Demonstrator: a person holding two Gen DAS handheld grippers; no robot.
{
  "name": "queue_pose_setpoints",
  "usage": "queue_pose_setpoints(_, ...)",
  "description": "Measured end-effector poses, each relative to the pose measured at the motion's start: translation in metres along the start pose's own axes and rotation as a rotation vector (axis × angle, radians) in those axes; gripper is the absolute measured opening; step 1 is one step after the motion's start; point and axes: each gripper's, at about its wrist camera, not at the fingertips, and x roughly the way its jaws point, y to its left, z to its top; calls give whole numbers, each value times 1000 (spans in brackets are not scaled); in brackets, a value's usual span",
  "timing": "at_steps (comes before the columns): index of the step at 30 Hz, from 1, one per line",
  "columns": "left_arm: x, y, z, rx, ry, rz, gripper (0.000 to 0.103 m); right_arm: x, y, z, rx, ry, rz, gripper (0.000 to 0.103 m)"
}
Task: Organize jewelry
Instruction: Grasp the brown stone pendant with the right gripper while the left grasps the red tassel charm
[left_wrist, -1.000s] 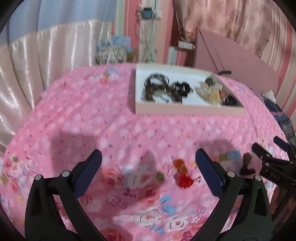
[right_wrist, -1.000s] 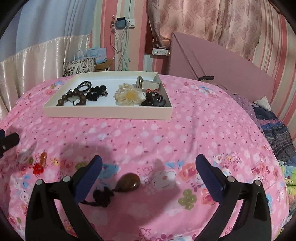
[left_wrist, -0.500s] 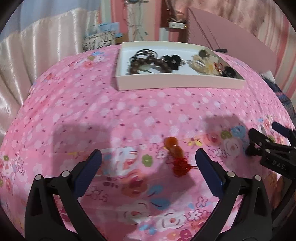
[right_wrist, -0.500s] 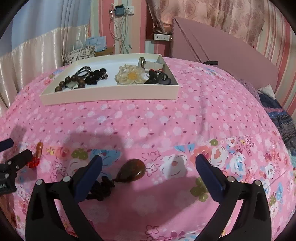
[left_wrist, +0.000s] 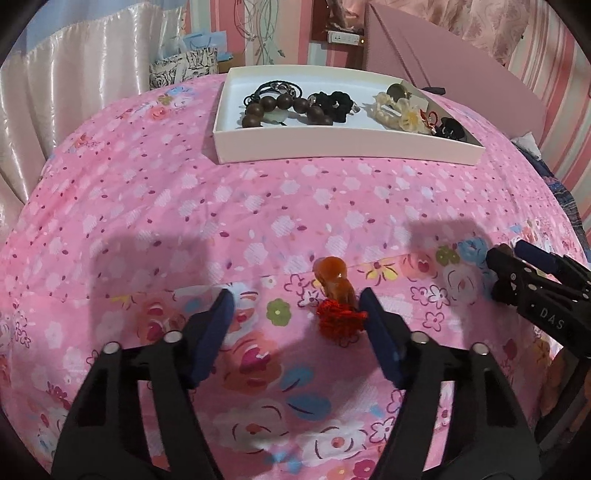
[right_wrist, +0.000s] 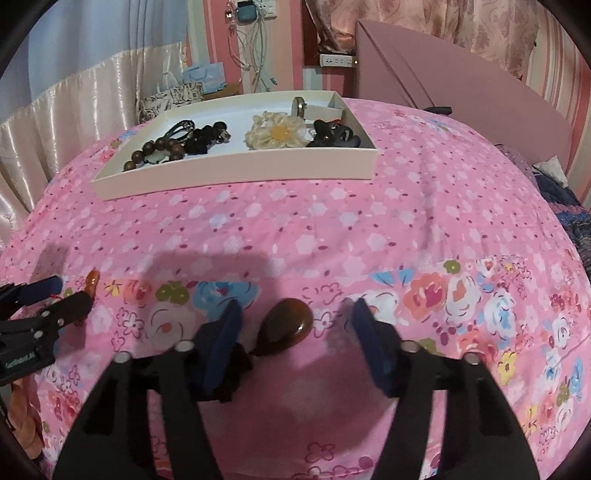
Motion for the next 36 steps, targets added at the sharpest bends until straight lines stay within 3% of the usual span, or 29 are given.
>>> queue_pose_setpoints(3,-1,-2,-1,10,-2,-6,58,0,3,-1,-10,-1,17,42)
queue_pose_setpoints(9,0,-5,-1,23,-4,-4,51,2,6,2,-25,-4,30,28)
queue_pose_setpoints(17,1,-2,1,8,-5,-18,46,12,5,16,-43,-6,65,28)
queue_pose_setpoints(26,0,-3,1,10,-7,-51,16,12,2,12,-31,-9,75,28)
queue_pose_setpoints(36,1,-1,2,-4,-4,-73,15,10,3,11,-36,-9,67,29)
